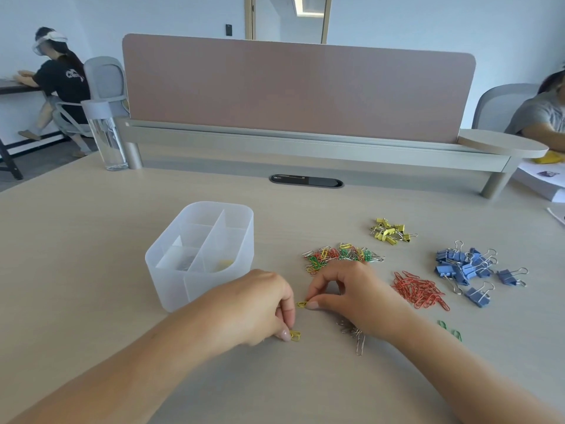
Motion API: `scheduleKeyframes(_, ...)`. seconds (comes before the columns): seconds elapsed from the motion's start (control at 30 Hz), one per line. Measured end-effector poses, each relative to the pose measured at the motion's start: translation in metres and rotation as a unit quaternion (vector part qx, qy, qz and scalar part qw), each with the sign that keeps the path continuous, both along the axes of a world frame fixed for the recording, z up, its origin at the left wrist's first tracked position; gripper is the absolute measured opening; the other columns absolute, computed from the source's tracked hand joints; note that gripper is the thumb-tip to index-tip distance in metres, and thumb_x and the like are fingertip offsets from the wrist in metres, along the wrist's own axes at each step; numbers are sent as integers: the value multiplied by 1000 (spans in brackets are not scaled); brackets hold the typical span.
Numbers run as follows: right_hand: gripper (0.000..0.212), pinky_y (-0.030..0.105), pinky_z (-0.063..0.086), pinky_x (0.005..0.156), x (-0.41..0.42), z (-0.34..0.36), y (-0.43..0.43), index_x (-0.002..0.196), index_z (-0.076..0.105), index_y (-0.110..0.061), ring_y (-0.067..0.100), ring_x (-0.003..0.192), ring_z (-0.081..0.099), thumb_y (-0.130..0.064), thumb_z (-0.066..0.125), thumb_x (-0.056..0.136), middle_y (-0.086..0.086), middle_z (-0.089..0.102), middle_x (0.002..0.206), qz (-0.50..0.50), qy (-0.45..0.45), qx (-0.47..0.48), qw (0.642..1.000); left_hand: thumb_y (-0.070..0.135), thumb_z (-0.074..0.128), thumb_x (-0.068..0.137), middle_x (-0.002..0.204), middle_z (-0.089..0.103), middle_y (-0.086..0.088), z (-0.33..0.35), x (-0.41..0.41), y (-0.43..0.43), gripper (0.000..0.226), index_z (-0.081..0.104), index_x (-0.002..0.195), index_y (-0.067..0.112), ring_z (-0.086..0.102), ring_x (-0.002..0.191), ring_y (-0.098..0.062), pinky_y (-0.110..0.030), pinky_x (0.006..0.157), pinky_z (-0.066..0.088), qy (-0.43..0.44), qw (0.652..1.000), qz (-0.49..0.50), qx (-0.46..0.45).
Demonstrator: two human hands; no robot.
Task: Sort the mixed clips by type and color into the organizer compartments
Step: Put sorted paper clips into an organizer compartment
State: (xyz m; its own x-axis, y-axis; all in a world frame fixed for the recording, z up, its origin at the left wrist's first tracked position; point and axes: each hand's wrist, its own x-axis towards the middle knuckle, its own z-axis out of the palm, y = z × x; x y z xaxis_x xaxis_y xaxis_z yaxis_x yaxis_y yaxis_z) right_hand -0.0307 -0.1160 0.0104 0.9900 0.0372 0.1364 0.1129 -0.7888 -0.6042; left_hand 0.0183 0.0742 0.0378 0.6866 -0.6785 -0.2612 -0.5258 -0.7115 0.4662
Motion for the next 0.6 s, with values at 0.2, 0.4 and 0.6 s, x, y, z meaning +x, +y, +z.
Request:
scheduleKeyframes(0.2,7,13,29,67,1,5,-3,83,67,-32,-12,83,45,-36,73,83,-22,54,79,48,-16,-117,992,28,71,86,80,62,10,0,-2,0,6,66,85,25,57,64,-6,-30,67,51,-43,999,-30,7)
scheduleKeyframes(0.4,7,11,35,71,0,9,-7,89,62,-28,-10,81,45,-33,67,89,-15,56,90,57,18,-156,986,26,60,95,106,58,3,2,-4,-12,8,63,99,21,55,98,-15,-29,80,45,-89,993,-72,23)
scheduleKeyframes(0.6,7,11,38,68,-2,13,-16,89,61,-26,-7,76,49,-32,64,91,-14,57,90,35,46,-159,986,28,54,98,109,58,2,1,-6,-17,13,62,104,19,55,101,-21,-31,81,45,-175,979,-96,40)
